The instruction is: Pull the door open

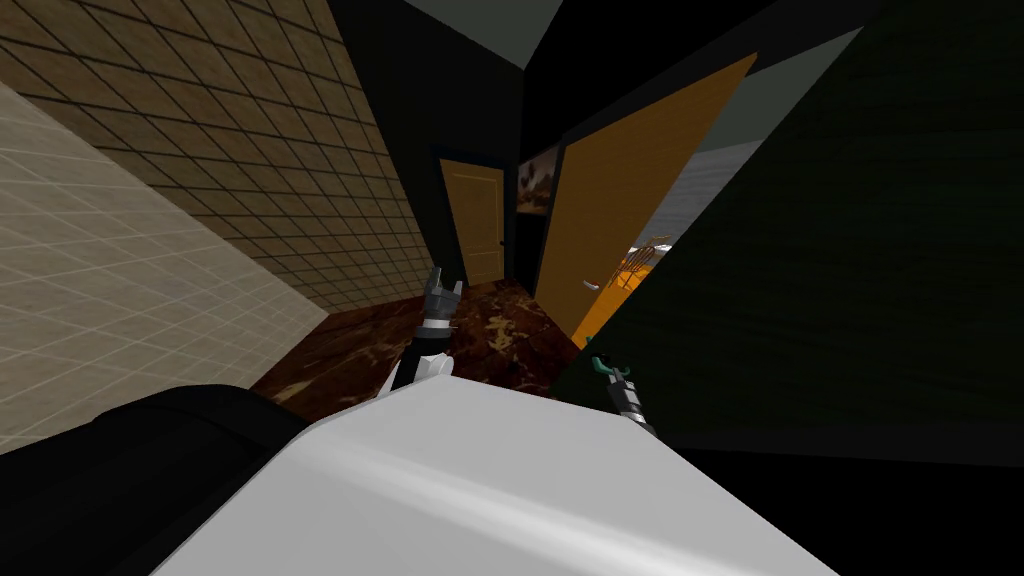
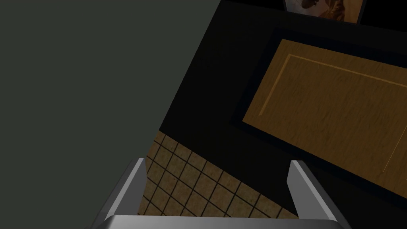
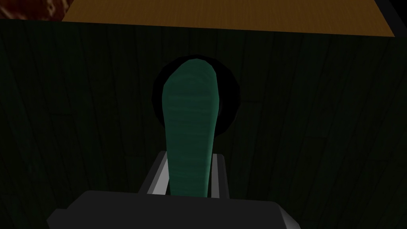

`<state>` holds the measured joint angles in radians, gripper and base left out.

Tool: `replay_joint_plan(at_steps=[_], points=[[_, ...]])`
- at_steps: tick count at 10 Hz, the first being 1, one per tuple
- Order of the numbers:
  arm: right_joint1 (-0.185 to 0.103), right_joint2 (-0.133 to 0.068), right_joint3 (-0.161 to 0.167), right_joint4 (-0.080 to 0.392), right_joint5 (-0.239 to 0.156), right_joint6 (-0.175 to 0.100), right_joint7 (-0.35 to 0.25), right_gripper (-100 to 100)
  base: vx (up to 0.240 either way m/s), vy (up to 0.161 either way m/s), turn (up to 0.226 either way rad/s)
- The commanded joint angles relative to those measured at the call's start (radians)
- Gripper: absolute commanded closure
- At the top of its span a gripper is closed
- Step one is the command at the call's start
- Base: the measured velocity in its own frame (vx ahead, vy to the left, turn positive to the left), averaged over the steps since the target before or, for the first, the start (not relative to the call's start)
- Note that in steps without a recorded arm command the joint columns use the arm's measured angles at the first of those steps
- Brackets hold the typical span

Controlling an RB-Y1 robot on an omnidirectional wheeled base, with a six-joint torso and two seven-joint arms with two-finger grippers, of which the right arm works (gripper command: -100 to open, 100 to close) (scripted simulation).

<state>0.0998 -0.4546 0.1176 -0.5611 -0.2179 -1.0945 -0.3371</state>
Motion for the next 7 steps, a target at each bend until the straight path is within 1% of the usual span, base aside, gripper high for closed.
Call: replay_joint_plan(at_steps=[1,2,4,5,7], points=[[0.007,0.006,0.008,-0.033,-0.008,0.025,0.011,100,-0.117,-0.052,0.075],[-0.015,0.009,0.02,-0.027,-0.027,0.042,0.024,100,-0.153,-0.056,0.143],[-0.043,0.012,0.034,-0.02,-0.052,0.063,0.041,100,-0.188,-0.059,0.161],[-0.05,0.013,0.038,-0.019,-0.058,0.068,0.044,100,-0.184,-0.05,0.106],[-0.073,0.016,0.05,-0.013,-0.079,0.086,0.058,100,-0.193,-0.047,0.11]])
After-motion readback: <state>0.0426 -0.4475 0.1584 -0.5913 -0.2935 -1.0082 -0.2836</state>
